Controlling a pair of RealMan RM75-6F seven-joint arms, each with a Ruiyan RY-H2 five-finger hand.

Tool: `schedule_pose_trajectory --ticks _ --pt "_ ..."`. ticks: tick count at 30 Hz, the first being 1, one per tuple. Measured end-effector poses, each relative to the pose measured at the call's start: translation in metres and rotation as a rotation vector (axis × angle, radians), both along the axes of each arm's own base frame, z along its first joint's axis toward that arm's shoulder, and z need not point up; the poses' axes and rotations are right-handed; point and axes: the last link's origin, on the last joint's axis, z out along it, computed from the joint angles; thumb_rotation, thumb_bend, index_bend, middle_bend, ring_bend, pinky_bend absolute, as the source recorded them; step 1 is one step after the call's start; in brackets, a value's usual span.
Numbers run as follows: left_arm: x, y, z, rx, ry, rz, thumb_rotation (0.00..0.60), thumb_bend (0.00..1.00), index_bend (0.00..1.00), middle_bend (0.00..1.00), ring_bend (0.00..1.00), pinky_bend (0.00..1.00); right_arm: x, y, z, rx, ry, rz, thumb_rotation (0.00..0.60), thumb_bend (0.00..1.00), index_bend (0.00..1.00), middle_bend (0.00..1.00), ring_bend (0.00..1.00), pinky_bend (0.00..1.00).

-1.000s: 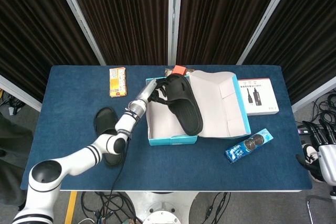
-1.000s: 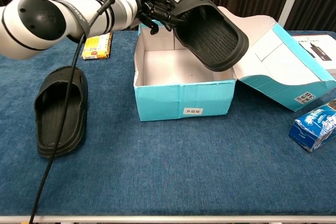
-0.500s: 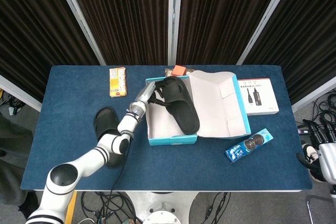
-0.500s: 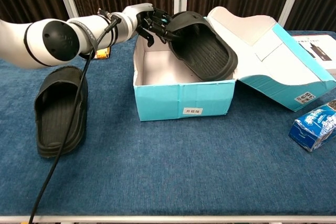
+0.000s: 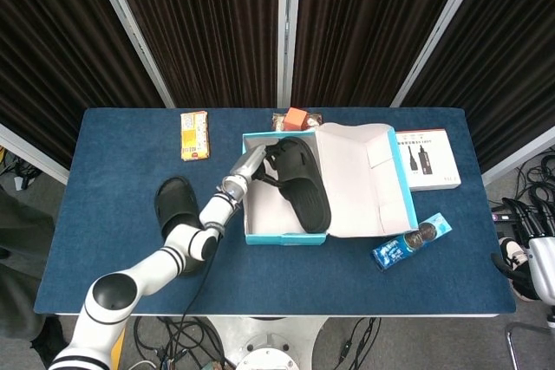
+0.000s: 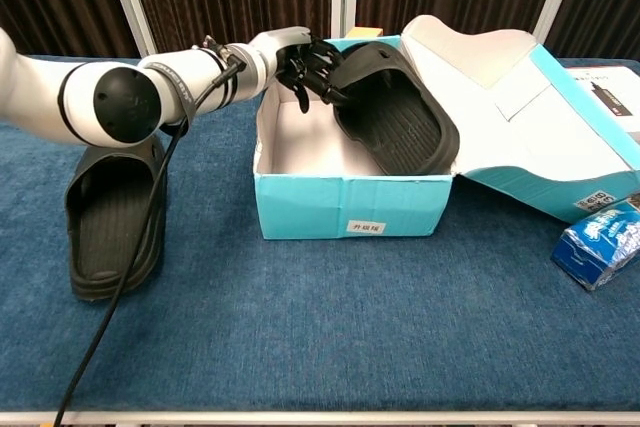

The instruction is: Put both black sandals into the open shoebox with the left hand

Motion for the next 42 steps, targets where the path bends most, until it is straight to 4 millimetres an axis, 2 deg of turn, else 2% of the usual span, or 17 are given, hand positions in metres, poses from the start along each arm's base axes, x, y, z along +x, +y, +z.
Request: schedule_pose_trajectory --ticks 14,19,23,25,33,42 --pt "-0.001 -0.004 -0.01 0.063 0.226 -0.128 0.6 0.0 0.26 0.27 0.14 0.44 -0.001 0.0 0.0 0.001 -0.001 -0.006 0.6 0.1 0.09 0.14 0.0 0.08" --pt "-0.002 -0.004 -0.009 0.089 0.27 -0.147 0.6 0.0 0.14 0.15 0.06 0.37 -0.001 0.0 0.001 0.0 -0.002 -0.004 0.6 0.1 0.09 0.14 0.0 0.08" --pt "0.0 -0.005 -0.009 0.088 0.292 -0.169 0.6 0.0 0.02 0.01 0.0 0.25 0.0 0.001 0.0 0.001 -0.002 -0.001 0.6 0.1 0.09 0.14 0.0 0.08" --pt "0.0 -0.005 -0.008 0.092 0.309 -0.185 0.6 0.0 0.0 0.0 0.0 0.19 0.0 0.002 0.001 0.0 -0.003 -0.001 0.6 0.1 0.09 0.14 0.0 0.08" --pt "0.004 -0.005 0.003 0.109 0.305 -0.215 0.6 0.0 0.0 0.0 0.0 0.13 0.0 0.004 0.003 -0.006 -0.008 0.002 0.6 0.11 0.09 0.14 0.0 0.08" --pt "0.004 -0.007 0.041 0.126 0.276 -0.262 0.6 0.0 0.0 0.0 0.0 0.12 0.002 0.004 0.001 -0.002 -0.015 0.018 0.6 0.11 0.09 0.14 0.0 0.08"
